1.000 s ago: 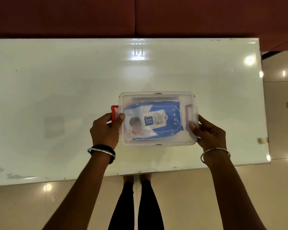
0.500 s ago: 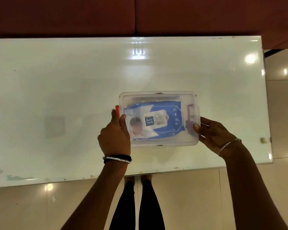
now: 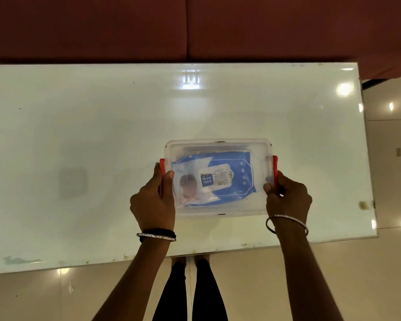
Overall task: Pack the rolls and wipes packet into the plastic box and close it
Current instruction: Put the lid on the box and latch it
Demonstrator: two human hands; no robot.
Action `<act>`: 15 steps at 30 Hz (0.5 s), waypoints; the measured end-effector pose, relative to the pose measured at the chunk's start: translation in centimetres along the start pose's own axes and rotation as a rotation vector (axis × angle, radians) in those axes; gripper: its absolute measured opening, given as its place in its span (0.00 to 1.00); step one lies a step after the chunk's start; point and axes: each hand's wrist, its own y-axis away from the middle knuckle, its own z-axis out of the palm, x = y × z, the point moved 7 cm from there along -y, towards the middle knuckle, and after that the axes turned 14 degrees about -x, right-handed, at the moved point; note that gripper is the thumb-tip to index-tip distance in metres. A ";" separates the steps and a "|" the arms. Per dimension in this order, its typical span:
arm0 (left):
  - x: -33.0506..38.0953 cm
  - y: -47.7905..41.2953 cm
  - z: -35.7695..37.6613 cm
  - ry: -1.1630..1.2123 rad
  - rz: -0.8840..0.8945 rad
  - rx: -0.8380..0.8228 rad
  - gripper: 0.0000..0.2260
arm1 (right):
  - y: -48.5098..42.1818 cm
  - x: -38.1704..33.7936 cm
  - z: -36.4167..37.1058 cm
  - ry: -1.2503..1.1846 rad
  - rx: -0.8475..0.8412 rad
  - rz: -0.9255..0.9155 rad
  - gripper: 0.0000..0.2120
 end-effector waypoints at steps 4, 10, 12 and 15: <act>-0.5 -0.4 -1.4 0.031 0.018 0.031 0.15 | 0.2 -1.7 0.5 0.014 -0.014 -0.005 0.19; -0.5 -2.7 -4.4 0.080 0.056 0.128 0.16 | -1.8 -6.9 0.8 -0.042 -0.017 -0.092 0.20; -0.1 -4.1 -4.6 0.066 0.082 0.132 0.16 | -2.5 -7.8 0.9 -0.041 -0.027 -0.095 0.20; 0.3 -5.8 -4.3 0.042 0.111 0.115 0.16 | -3.4 -8.0 1.1 -0.044 -0.048 -0.073 0.20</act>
